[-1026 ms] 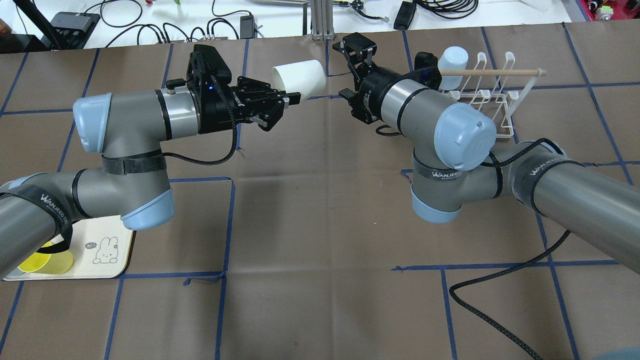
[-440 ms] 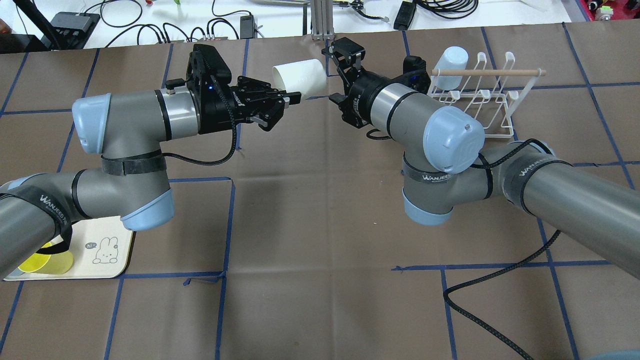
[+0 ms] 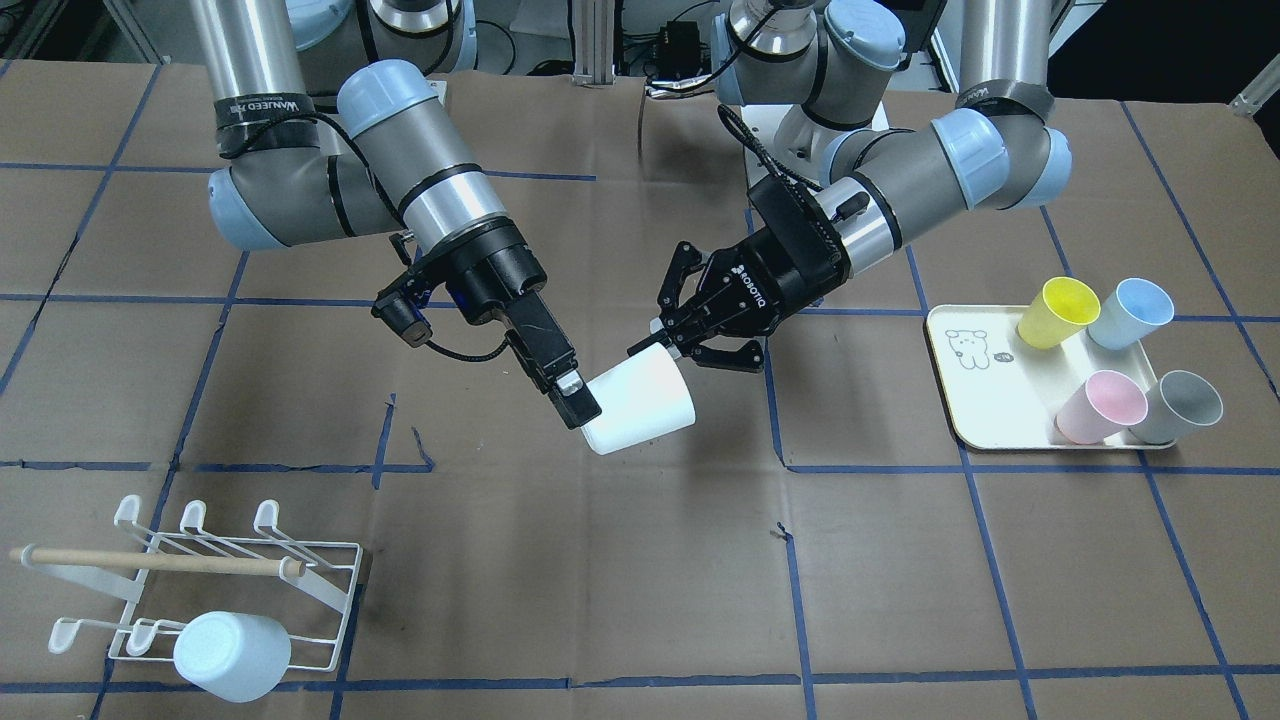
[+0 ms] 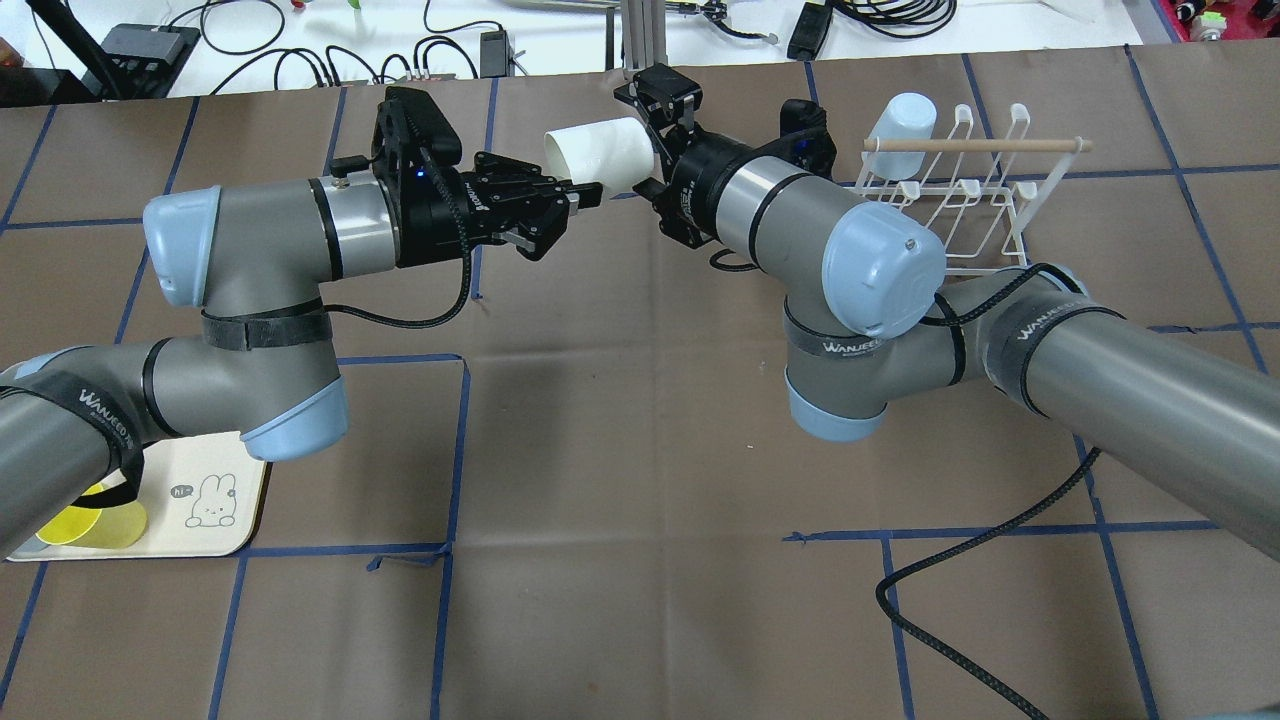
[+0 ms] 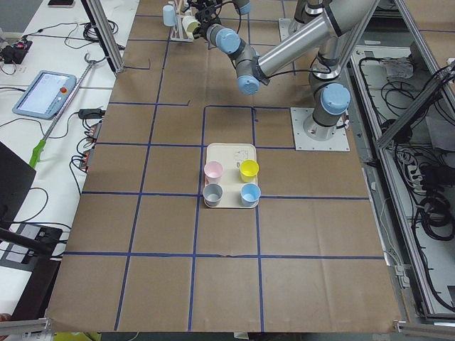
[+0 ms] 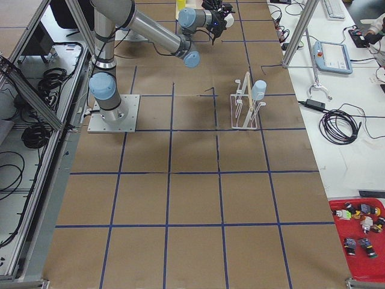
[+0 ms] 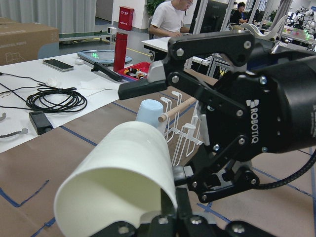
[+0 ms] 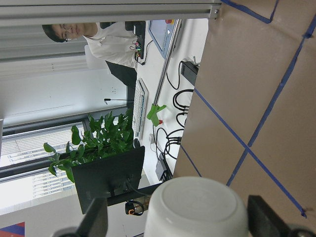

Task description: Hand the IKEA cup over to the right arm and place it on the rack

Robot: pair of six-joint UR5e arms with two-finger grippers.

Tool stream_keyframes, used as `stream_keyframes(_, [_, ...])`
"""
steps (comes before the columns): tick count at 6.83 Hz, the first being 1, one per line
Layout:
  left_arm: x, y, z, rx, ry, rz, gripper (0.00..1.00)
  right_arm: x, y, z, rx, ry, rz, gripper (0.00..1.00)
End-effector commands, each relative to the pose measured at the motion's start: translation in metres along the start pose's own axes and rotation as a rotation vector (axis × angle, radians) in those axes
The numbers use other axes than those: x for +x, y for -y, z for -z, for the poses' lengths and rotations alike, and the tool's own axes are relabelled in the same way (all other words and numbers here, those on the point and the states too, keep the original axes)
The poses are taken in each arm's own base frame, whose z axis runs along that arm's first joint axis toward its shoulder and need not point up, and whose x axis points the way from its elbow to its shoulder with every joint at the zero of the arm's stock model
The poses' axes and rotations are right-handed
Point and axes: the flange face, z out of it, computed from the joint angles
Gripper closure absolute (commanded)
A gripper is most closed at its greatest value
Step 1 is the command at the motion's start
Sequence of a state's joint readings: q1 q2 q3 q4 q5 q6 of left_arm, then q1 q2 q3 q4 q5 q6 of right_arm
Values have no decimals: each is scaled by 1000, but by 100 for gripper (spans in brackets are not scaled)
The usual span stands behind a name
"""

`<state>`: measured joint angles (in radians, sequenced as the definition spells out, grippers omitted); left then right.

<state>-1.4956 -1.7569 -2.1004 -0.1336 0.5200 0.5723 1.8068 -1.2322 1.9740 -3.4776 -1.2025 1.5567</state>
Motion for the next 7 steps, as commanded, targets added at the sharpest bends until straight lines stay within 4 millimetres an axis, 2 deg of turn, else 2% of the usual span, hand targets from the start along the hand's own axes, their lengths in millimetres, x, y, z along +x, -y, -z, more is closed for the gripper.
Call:
stream_keyframes(1, [0,0,0,0,0,1,90,6,-5,-8,-11,-12,0,0])
stream_keyframes(6, [1,1,1,2,3,6,90,3,-11,-19,-28,-8,-21,1])
stream_keyframes(7, [1,1,1,2,3,9,90,4,-11,-20,-25,-11,-20,5])
